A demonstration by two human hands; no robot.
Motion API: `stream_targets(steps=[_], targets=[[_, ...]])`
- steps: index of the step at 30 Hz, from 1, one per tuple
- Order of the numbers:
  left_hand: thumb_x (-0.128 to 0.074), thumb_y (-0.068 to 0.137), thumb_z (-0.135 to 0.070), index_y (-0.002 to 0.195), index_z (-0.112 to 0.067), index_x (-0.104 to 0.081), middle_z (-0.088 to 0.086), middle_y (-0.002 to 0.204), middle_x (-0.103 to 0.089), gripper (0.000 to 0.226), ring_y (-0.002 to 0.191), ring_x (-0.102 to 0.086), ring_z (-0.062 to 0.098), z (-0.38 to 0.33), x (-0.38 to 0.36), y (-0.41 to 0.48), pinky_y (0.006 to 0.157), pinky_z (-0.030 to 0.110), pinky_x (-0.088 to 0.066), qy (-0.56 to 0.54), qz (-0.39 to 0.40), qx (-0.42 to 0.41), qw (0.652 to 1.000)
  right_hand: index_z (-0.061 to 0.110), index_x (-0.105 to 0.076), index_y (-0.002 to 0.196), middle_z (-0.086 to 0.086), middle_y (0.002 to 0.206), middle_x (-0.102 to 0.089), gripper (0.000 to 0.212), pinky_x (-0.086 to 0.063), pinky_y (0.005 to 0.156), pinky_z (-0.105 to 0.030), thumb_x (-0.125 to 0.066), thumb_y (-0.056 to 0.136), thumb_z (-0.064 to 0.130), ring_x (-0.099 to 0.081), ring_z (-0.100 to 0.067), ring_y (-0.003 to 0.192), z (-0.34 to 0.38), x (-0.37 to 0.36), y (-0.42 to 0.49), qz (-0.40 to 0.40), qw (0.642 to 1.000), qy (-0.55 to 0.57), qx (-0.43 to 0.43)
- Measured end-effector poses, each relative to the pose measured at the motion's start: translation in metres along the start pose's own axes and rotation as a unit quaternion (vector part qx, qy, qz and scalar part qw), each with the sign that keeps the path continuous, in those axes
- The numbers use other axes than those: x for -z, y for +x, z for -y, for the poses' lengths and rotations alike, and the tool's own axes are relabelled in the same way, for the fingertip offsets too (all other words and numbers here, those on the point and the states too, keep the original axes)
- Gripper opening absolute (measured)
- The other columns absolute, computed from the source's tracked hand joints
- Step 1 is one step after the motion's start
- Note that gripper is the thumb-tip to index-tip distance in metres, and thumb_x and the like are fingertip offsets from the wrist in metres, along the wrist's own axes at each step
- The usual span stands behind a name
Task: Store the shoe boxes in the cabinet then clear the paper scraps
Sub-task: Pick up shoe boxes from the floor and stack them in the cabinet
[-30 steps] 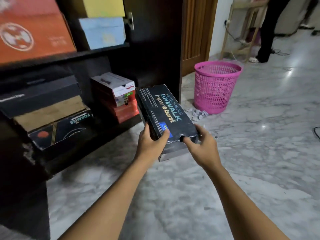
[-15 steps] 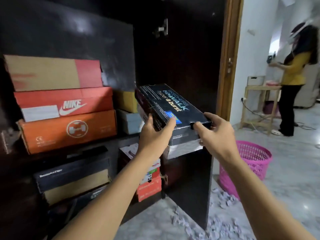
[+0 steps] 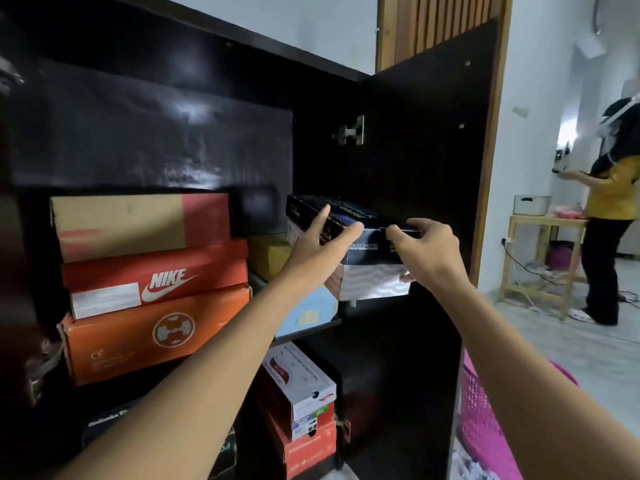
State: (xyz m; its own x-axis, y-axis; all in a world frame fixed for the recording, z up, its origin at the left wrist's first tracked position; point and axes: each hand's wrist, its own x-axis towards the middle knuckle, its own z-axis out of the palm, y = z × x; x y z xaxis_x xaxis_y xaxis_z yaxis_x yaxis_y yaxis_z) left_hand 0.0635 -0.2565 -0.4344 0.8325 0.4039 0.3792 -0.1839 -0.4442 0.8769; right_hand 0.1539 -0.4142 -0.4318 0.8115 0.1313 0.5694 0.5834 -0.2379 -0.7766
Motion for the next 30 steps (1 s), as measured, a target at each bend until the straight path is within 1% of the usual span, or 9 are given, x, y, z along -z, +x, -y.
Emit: stream_targets(steps=[4, 6, 9, 12, 15, 17, 21, 24, 30], targets=[[-0.058, 0.056, -0.086, 0.135, -0.061, -0.030, 0.011, 0.138, -0.056, 0.087, 0.123, -0.057, 0.029, 0.014, -0.007, 0.037, 0.101, 0.049, -0.047, -0.004, -0.025, 0.030, 0.999, 0.015, -0.056, 0.135, 0.006, 0.086, -0.064, 0.063, -0.062, 0.068, -0.039, -0.065, 0.083, 0.050, -0.070, -0.017, 0.055, -0.016, -0.019, 0.037, 0.017, 1.000, -0.026, -0.005], [-0.058, 0.056, -0.086, 0.134, -0.061, -0.030, 0.013, 0.133, -0.059, 0.086, 0.119, -0.059, 0.031, 0.023, -0.010, 0.055, 0.098, 0.048, -0.049, -0.004, -0.033, 0.042, 0.999, 0.020, -0.059, 0.131, 0.000, 0.098, -0.070, 0.062, -0.062, 0.071, -0.040, -0.064, 0.079, 0.055, -0.071, -0.020, 0.064, -0.025, -0.033, 0.056, 0.019, 0.999, -0.029, -0.003], [-0.057, 0.065, -0.081, 0.137, -0.056, -0.030, 0.012, 0.128, -0.063, 0.081, 0.114, -0.062, 0.031, 0.037, -0.010, 0.081, 0.097, 0.048, -0.051, -0.005, -0.052, 0.040, 0.998, 0.026, -0.058, 0.129, 0.000, 0.100, -0.070, 0.063, -0.060, 0.079, -0.041, -0.063, 0.076, 0.060, -0.071, -0.024, 0.076, -0.037, -0.057, 0.083, 0.033, 0.999, -0.041, 0.012], [-0.055, 0.064, -0.081, 0.143, -0.051, -0.027, 0.010, 0.133, -0.060, 0.088, 0.120, -0.059, 0.031, 0.050, -0.006, 0.109, 0.100, 0.047, -0.048, 0.014, -0.074, 0.046, 0.996, 0.029, -0.049, 0.138, -0.002, 0.125, -0.065, 0.076, -0.056, 0.090, -0.044, -0.064, 0.074, 0.066, -0.067, -0.025, 0.106, -0.050, -0.082, 0.104, 0.052, 0.998, 0.012, 0.024], [-0.056, 0.070, -0.078, 0.145, -0.050, -0.027, 0.002, 0.147, -0.048, 0.085, 0.127, -0.054, 0.027, 0.065, 0.001, 0.131, 0.104, 0.045, -0.045, 0.029, -0.100, 0.059, 0.993, 0.029, -0.038, 0.145, 0.001, 0.145, -0.045, 0.071, -0.048, 0.099, -0.042, -0.064, 0.086, 0.057, -0.050, -0.017, 0.128, -0.070, -0.107, 0.101, -0.002, 0.998, 0.028, 0.063], [-0.057, 0.079, -0.071, 0.146, -0.042, -0.034, 0.000, 0.150, -0.042, 0.076, 0.130, -0.050, 0.024, 0.073, 0.005, 0.144, 0.107, 0.040, -0.043, 0.028, -0.123, 0.039, 0.991, 0.030, -0.039, 0.142, 0.003, 0.142, -0.041, 0.063, -0.049, 0.093, -0.038, -0.063, 0.089, 0.054, -0.047, -0.014, 0.125, -0.085, -0.129, 0.089, -0.062, 0.993, 0.005, 0.100], [-0.059, 0.083, -0.063, 0.133, -0.031, -0.057, 0.009, 0.124, -0.059, 0.059, 0.113, -0.059, 0.022, 0.085, 0.011, 0.175, 0.103, 0.033, -0.045, 0.088, -0.220, -0.035, 0.971, 0.027, -0.051, 0.133, 0.000, 0.129, -0.044, 0.049, -0.045, 0.082, -0.029, -0.064, 0.090, 0.046, -0.041, -0.014, 0.119, -0.104, -0.181, 0.086, -0.079, 0.982, -0.039, 0.168], [-0.058, 0.092, -0.048, 0.131, -0.026, -0.060, 0.010, 0.126, -0.062, 0.045, 0.118, -0.057, 0.022, 0.093, 0.020, 0.202, 0.102, 0.028, -0.042, 0.129, -0.208, -0.044, 0.969, 0.027, -0.051, 0.134, 0.000, 0.129, -0.042, 0.049, -0.048, 0.085, -0.034, -0.064, 0.089, 0.042, -0.038, -0.016, 0.122, -0.107, -0.213, 0.104, -0.064, 0.986, -0.039, 0.151], [-0.051, 0.097, -0.042, 0.141, -0.030, -0.049, 0.012, 0.131, -0.061, 0.045, 0.121, -0.057, 0.032, 0.109, 0.040, 0.247, 0.102, 0.038, -0.045, 0.146, -0.145, -0.010, 0.979, 0.027, -0.041, 0.144, -0.003, 0.137, -0.043, 0.062, -0.047, 0.095, -0.041, -0.065, 0.088, 0.038, -0.047, -0.025, 0.126, -0.113, -0.255, 0.147, 0.031, 0.991, -0.078, 0.109]])
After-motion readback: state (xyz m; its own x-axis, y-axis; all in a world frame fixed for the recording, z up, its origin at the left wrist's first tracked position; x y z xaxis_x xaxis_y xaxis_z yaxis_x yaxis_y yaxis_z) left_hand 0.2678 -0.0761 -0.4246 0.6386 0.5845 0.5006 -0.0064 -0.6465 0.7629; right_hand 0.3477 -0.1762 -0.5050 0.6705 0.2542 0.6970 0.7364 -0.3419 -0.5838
